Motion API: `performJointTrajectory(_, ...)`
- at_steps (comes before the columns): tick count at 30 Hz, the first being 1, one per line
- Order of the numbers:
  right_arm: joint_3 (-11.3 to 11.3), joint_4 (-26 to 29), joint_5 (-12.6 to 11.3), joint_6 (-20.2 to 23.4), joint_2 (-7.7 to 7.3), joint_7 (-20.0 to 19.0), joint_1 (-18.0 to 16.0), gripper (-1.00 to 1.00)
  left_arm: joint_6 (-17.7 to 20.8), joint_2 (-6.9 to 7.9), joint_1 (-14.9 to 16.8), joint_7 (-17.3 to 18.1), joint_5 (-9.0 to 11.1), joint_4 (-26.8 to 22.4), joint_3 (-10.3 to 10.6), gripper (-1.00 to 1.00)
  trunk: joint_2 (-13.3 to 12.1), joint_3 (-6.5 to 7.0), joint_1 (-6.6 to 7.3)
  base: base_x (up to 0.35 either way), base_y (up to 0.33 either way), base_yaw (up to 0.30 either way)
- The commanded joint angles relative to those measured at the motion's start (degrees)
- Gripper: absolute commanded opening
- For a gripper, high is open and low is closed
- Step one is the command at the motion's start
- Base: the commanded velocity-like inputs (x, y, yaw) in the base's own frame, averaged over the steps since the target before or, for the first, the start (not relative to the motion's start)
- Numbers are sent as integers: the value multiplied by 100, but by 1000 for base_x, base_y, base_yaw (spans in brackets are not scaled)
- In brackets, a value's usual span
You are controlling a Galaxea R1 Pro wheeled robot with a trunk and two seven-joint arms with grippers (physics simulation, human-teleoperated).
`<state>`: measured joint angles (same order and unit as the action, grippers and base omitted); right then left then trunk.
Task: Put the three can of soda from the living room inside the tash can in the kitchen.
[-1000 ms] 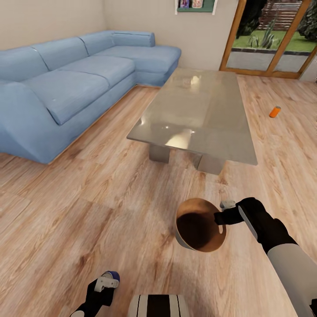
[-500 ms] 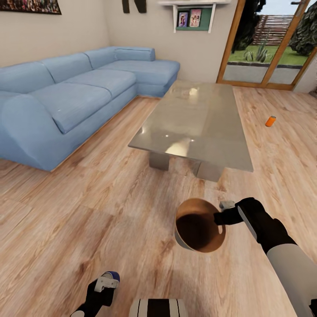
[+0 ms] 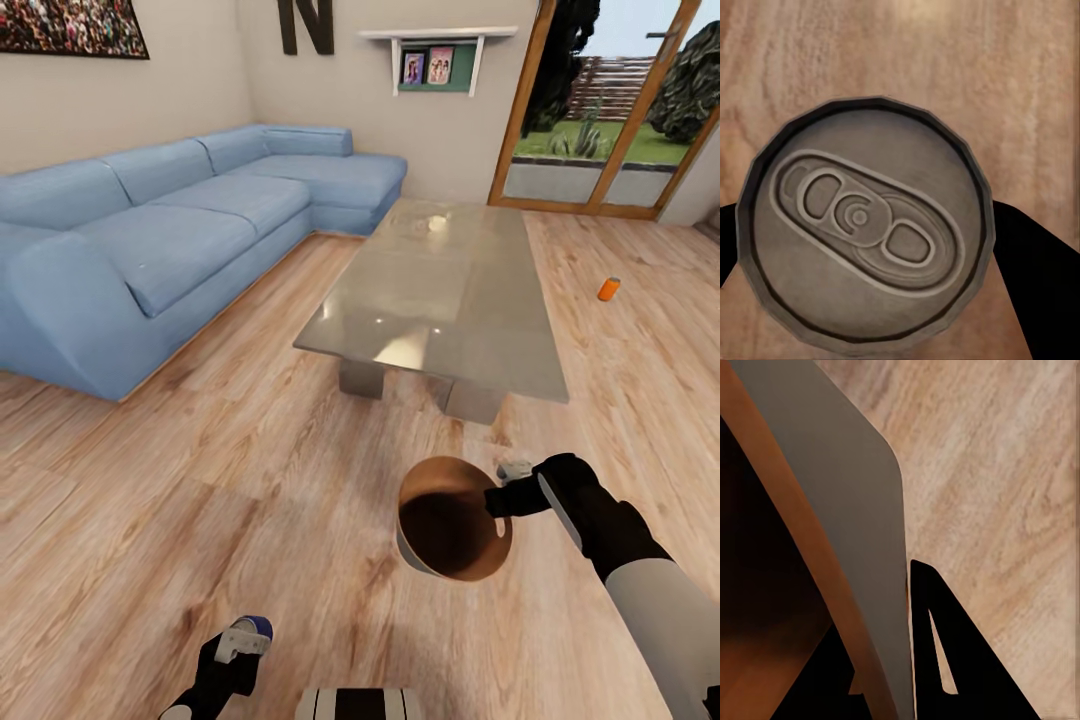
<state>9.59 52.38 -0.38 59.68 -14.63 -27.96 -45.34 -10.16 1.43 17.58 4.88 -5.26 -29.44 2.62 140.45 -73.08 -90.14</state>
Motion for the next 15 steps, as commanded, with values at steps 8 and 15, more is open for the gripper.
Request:
performJointTrajectory(8,38,2,-155,32,-18,-51,7,-100,5,5,-3,-4,2,0,-1,-100,-322,144,176,0,0,0)
performJointTrajectory(15,41,16,-160,32,-17,-58,8,-100,5,6,0,-5,5,4,-6,-100,-603,270,330,0,0,0)
